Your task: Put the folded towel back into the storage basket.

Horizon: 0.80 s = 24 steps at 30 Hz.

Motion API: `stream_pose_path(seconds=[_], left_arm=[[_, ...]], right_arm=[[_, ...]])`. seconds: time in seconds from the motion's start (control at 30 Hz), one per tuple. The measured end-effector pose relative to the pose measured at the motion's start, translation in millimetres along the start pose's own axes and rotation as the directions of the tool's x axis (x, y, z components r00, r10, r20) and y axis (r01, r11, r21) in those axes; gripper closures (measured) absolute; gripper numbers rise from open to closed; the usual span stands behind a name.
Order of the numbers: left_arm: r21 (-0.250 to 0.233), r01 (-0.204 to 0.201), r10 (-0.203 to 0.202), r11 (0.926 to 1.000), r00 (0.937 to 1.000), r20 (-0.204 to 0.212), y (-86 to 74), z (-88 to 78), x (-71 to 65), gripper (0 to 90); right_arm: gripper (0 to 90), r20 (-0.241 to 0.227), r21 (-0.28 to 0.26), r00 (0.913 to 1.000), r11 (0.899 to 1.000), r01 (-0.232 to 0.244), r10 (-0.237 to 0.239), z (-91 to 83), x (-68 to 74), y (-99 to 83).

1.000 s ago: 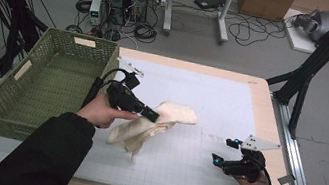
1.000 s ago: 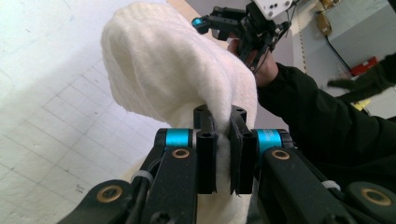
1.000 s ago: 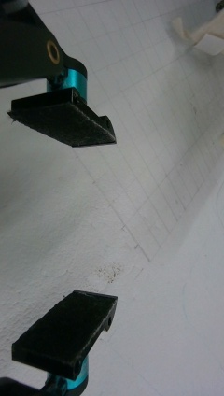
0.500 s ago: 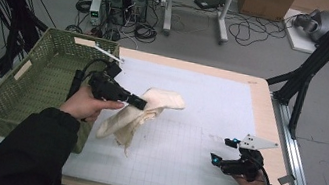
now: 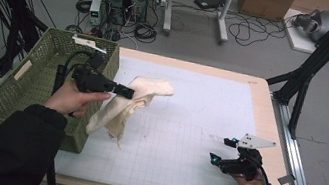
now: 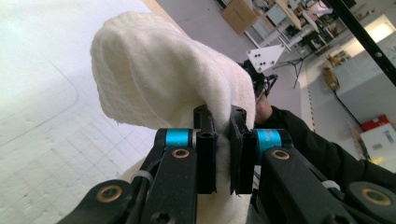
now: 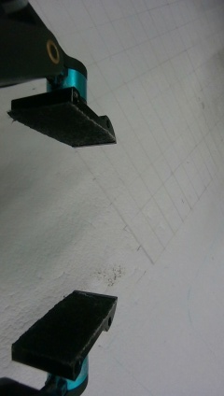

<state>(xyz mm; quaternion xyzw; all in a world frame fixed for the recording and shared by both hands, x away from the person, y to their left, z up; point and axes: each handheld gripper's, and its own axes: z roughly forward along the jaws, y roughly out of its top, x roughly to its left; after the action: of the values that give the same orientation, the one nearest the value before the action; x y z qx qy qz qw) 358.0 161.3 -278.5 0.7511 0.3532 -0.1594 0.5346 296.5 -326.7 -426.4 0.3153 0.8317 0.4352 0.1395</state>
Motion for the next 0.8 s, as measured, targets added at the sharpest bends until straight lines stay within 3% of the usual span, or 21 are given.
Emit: stream_pose_path(seconds=[0.33, 0.63, 0.8], left_arm=[[-0.078, 0.009, -0.011, 0.9969, 0.9995, -0.030, 4.8, -34.0, -7.6, 83.0], [-0.148, 0.016, -0.024, 0.9889, 0.9985, -0.049, 8.0, -70.6, -10.6, 83.0], [-0.174, 0.039, -0.052, 0.9840, 0.9961, -0.072, 7.4, -93.0, -8.1, 83.0]], right_arm=[[17.9, -0.003, 0.015, 1.0000, 1.000, -0.001, 0.002, 3.8, 0.0, 0.2], [17.9, -0.005, 0.027, 1.0000, 1.000, 0.002, -0.002, 6.7, 0.3, 0.2], [17.8, -0.005, 0.034, 0.9999, 0.999, 0.009, -0.009, 8.4, -0.5, 0.1]])
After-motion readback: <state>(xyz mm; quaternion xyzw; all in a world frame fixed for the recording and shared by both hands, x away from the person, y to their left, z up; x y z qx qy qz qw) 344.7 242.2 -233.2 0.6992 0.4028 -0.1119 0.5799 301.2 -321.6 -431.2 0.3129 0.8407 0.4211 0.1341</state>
